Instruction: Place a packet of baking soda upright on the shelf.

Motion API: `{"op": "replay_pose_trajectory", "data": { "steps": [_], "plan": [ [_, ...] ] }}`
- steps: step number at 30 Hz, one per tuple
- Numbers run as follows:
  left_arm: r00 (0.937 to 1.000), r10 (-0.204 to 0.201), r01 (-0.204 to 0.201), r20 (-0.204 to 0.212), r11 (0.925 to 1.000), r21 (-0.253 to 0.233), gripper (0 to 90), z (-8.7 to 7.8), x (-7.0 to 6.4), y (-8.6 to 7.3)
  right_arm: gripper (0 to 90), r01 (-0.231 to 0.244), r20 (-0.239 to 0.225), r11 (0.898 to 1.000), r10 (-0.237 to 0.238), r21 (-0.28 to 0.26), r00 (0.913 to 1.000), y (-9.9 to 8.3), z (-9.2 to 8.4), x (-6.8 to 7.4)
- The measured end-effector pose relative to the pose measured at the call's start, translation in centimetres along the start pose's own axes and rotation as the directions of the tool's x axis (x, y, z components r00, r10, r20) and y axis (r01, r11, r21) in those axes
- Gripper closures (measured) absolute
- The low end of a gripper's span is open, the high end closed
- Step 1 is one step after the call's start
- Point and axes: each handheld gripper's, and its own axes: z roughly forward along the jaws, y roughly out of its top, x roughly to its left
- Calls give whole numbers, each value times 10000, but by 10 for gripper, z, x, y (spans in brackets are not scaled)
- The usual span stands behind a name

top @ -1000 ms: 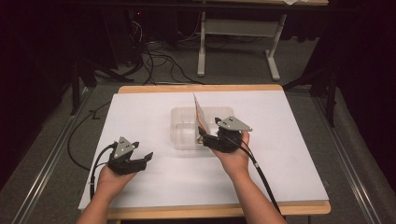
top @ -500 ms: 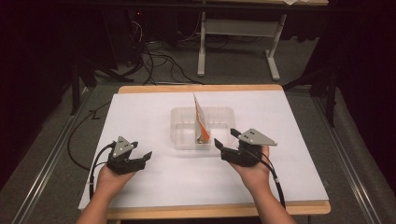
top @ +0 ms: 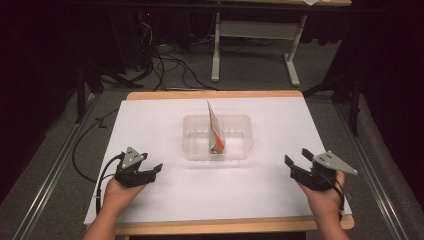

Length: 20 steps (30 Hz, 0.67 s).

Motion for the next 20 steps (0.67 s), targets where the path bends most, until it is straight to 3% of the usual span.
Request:
{"op": "replay_pose_trajectory", "data": {
  "steps": [3, 6, 8, 13, 20],
  "plan": [
    [10000, 88, -87, -6, 9999, 120, 314, 3, -3, 0, 351, -262, 374, 9953, 228, 936, 9990, -22, 1, -23],
    [9998, 215, -214, -32, 9995, 211, 313, 4, -6, 0, 352, -752, 486, 9935, 712, 860, 9963, -25, 2, -32],
    [9998, 217, -217, -9, 9995, 233, 312, 5, -7, 0, 352, -767, 297, 9944, 747, 723, 9968, -24, 4, -30],
    [9996, 269, -269, -10, 9993, 246, 308, 6, -8, 1, 352, 17, 14, 9961, -18, 882, 10000, -22, 7, -16],
    [10000, 40, -40, 79, 10000, 48, 310, 2, -4, 2, 346, 37, -18, 9947, -35, 1028, 10000, -23, 10, -11]
  ]
}}
